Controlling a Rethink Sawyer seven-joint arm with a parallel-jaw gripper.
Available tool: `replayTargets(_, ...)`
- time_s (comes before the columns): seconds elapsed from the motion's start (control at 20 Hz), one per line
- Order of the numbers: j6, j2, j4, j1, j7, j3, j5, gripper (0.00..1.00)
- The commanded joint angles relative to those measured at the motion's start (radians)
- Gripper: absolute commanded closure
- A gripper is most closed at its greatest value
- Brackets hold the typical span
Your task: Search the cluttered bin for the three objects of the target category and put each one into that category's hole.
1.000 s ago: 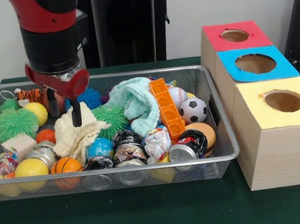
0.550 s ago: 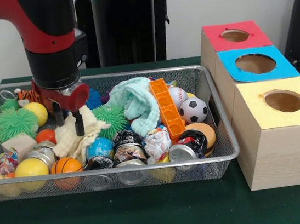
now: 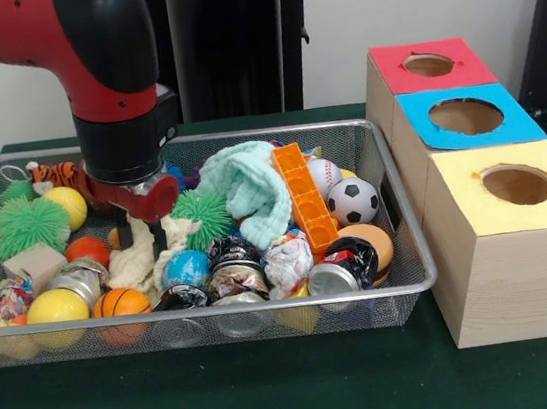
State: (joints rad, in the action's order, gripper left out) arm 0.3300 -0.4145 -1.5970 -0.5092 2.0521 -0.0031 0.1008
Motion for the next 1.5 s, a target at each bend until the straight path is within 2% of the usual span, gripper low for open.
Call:
replayTargets(0.05, -0.037, 0.084, -0.102, 0.023, 0.123, 0.119, -0.030, 0.00)
replayTargets(0.45, 0.022, 0.094, -0.098, -0.007, 0.080, 0.152, -0.032, 0.00)
replayTargets(0.75, 0.010, 0.099, -0.060, 0.043, 0.069, 0.088, 0.015, 0.00)
replayTargets(0.8, 0.019, 0.098, -0.050, 0.060, 0.076, 0.068, 0.015, 1.00)
replayTargets(0.95, 0.079, 0.094, -0.018, 0.107, 0.094, 0.014, 0.011, 1.00)
replayTargets(1.05, 0.146, 0.065, -0.018, 0.120, 0.102, -0.011, -0.008, 1.00)
replayTargets(1.25, 0.305, -0.067, -0.067, 0.086, 0.011, -0.008, -0.005, 1.00)
replayTargets(1.45, 0.513, -0.235, -0.169, 0.007, -0.093, 0.046, -0.021, 1.00)
replayTargets(1.5, 0.523, -0.257, -0.190, 0.003, -0.093, 0.043, -0.020, 1.00)
